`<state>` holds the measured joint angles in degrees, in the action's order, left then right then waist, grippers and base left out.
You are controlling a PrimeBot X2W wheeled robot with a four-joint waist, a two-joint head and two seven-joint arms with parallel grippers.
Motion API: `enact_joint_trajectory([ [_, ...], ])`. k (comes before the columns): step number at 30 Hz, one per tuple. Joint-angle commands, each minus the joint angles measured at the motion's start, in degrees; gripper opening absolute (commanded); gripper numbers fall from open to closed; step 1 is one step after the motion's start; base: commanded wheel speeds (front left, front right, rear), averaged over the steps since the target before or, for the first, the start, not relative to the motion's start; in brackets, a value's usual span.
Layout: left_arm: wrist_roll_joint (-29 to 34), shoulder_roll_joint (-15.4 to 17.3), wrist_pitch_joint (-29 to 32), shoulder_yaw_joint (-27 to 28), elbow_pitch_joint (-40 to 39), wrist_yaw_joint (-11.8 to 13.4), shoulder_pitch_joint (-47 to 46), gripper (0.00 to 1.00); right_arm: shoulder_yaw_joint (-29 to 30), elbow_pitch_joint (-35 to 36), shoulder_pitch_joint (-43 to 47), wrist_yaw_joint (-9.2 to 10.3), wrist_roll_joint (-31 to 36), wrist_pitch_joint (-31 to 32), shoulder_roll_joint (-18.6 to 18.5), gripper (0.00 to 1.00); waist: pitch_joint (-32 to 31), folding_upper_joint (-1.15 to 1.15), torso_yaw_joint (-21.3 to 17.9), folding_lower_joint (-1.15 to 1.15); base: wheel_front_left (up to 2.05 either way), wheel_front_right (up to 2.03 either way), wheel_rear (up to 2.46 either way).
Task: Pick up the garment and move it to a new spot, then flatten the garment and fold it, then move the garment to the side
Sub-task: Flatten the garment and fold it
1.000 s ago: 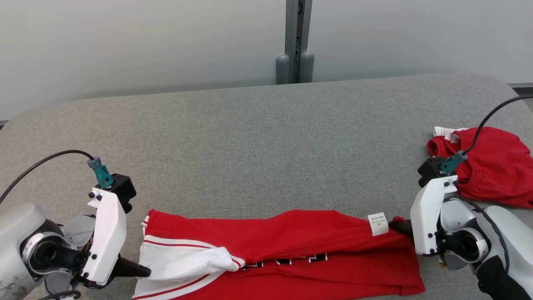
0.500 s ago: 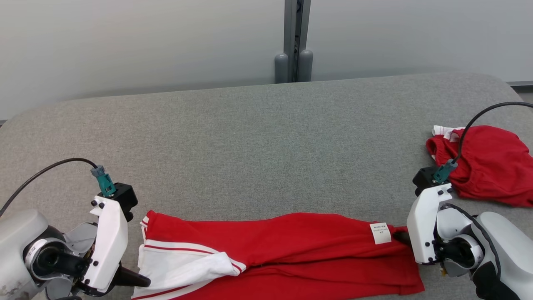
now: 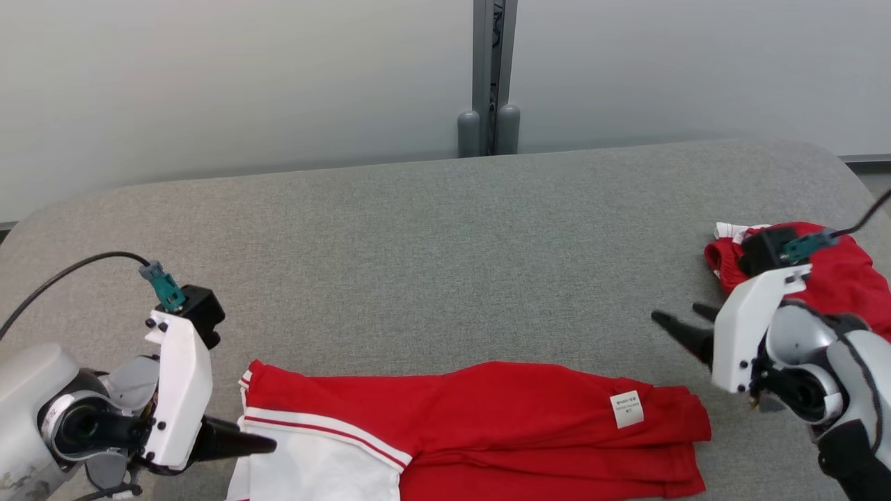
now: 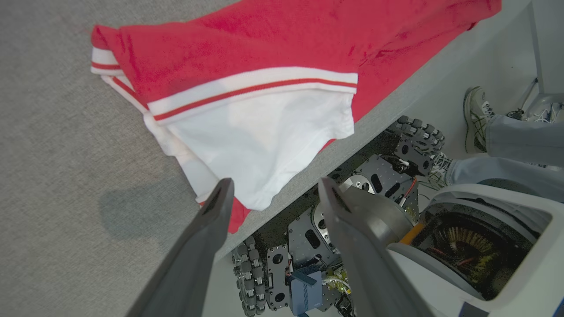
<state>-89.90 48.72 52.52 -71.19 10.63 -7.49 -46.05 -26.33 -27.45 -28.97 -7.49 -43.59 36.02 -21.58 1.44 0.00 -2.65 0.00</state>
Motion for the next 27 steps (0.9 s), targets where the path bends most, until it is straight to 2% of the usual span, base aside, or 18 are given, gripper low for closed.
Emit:
enact_joint_trajectory([
  [1, 0.27, 0.09, -0.85, 0.61, -0.13, -0.01, -0.39, 1.00, 1.34, 1.11, 0.64, -0.01, 0.56, -1.95, -0.49, 1.00, -0.21, 0.00, 0.08, 0.00, 0.00, 0.00, 0.00],
  [4, 1.48, 0.08, -5.37, 2.59, -1.08, -0.01, -1.00, 1.00, 6.56, 4.65, 1.57, -0.01, 1.93, -9.66, -0.38, 1.00, -0.44, 0.00, 0.23, 0.00, 0.00, 0.00, 0.00],
  [7, 3.52, -0.05, -12.57, 5.01, -1.97, -0.02, -0.65, 1.00, 11.05, 7.60, 3.14, -0.01, 4.32, -17.15, 0.56, 1.00, -0.64, 0.00, 0.27, 0.00, 0.00, 0.00, 0.00],
  [11, 7.99, 0.60, -24.60, 7.92, -1.88, -0.01, 1.42, 1.00, 16.57, 9.99, 6.74, -0.01, 7.14, -25.22, 3.08, 1.00, -0.95, 0.00, 0.39, 0.00, 0.00, 0.00, 0.00],
  [14, 11.15, 0.37, -35.39, 10.48, -0.92, 1.24, 3.77, 1.00, 20.04, 11.30, 10.59, -0.01, 9.18, -30.02, 5.49, 1.00, -1.20, 0.00, 0.57, 0.00, 0.00, 0.00, 0.00],
  [19, 16.07, 0.35, -52.13, 13.88, -1.47, 6.97, 8.80, 1.00, 25.09, 14.04, 17.31, -0.01, 12.51, -36.63, 9.72, 1.00, -1.47, 0.00, 1.27, 0.00, 0.00, 0.00, 0.00],
  [20, 16.54, 0.10, -55.46, 14.84, -2.00, 8.40, 9.99, 1.00, 25.91, 14.73, 18.84, -0.01, 12.98, -37.75, 10.62, 1.00, -1.37, 0.00, 1.50, 0.00, 0.00, 0.00, 0.00],
  [21, 17.53, -0.20, -61.67, 16.14, -3.08, 11.14, 12.85, 1.00, 26.60, 15.65, 21.64, -0.01, 13.49, -39.47, 12.35, 1.00, -1.25, 0.00, 1.84, 0.00, 0.00, 0.00, 0.00],
  [22, 17.50, -0.44, -64.26, 17.19, -3.54, 12.61, 14.36, 1.00, 26.42, 15.95, 22.97, -0.01, 13.53, -39.85, 12.95, 1.00, -1.12, 0.00, 1.95, 0.00, 0.00, 0.00, 0.00],
  [24, 17.88, -1.53, -66.78, 19.02, -4.76, 14.70, 17.56, 1.00, 26.03, 15.43, 24.88, -0.01, 13.13, -40.25, 13.53, 1.00, -0.79, 0.00, 2.16, 0.00, 0.00, 0.00, 0.00],
  [27, 20.67, -3.73, -67.72, 25.03, -6.22, 17.31, 22.22, 1.00, 24.73, 14.27, 26.93, -0.01, 11.98, -40.68, 14.49, 1.00, -0.36, 0.00, 2.52, 0.00, 0.00, 0.00, 0.00],
])
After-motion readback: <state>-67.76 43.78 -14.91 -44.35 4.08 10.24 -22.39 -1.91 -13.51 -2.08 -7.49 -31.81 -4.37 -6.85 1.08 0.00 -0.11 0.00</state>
